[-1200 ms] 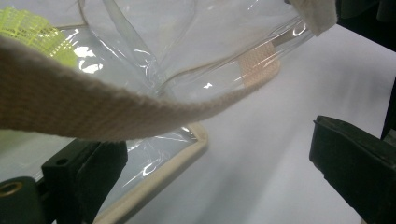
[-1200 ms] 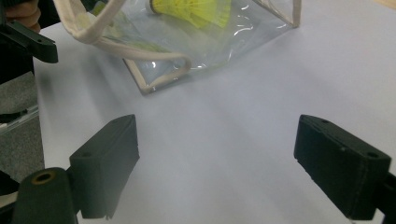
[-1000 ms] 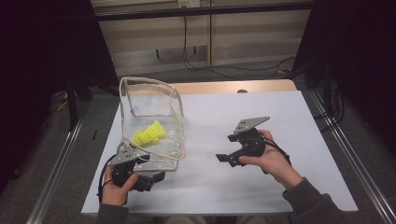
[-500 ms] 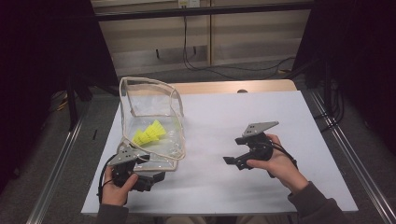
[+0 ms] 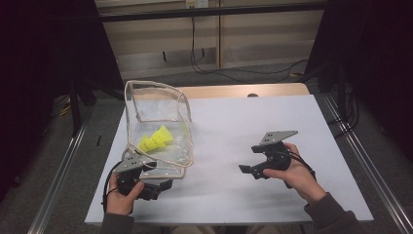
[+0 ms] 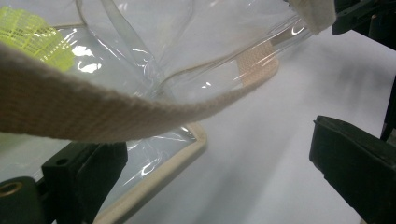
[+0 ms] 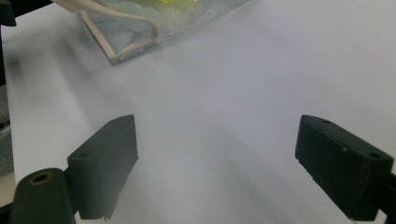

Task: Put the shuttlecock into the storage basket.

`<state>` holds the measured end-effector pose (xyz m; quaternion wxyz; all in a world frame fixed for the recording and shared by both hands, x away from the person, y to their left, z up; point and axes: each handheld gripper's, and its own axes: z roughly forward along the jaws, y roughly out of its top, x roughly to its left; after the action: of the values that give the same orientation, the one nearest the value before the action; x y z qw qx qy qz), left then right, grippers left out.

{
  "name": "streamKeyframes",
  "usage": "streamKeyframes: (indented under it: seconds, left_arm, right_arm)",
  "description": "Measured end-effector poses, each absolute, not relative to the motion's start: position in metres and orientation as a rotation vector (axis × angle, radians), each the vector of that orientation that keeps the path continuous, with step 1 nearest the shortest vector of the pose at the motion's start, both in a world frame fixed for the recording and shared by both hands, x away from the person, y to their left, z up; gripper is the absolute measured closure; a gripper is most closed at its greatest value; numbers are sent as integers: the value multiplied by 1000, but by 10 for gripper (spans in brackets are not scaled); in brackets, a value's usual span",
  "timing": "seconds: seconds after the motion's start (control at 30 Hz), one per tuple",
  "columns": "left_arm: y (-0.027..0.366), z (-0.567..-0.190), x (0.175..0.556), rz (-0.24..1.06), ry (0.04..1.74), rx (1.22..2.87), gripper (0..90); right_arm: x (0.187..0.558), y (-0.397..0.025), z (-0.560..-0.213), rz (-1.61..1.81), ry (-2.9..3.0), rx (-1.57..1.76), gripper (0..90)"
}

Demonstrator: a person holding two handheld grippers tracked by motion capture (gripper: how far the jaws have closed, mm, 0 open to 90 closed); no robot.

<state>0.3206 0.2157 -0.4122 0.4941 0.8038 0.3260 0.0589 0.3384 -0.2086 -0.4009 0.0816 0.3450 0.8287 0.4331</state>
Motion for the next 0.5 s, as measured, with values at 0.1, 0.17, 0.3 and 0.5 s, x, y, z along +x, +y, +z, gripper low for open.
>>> streamKeyframes:
  seconds: [0.1,0.17,0.3,0.5]
  left_arm:
    - [216,-412,321,142,790,1951,42]
    - [216,-412,321,143,791,1949,42]
    - [216,-412,321,145,789,1952,42]
    - [216,-412,321,145,791,1951,42]
  right_arm:
    - [337,-211,-402,1295,2468,1033,130]
    - [337,-214,-403,1297,2465,1040,130]
    - [335,-219,-405,1294,2455,1053,129]
    - [330,-226,-410,1279,2443,1052,127]
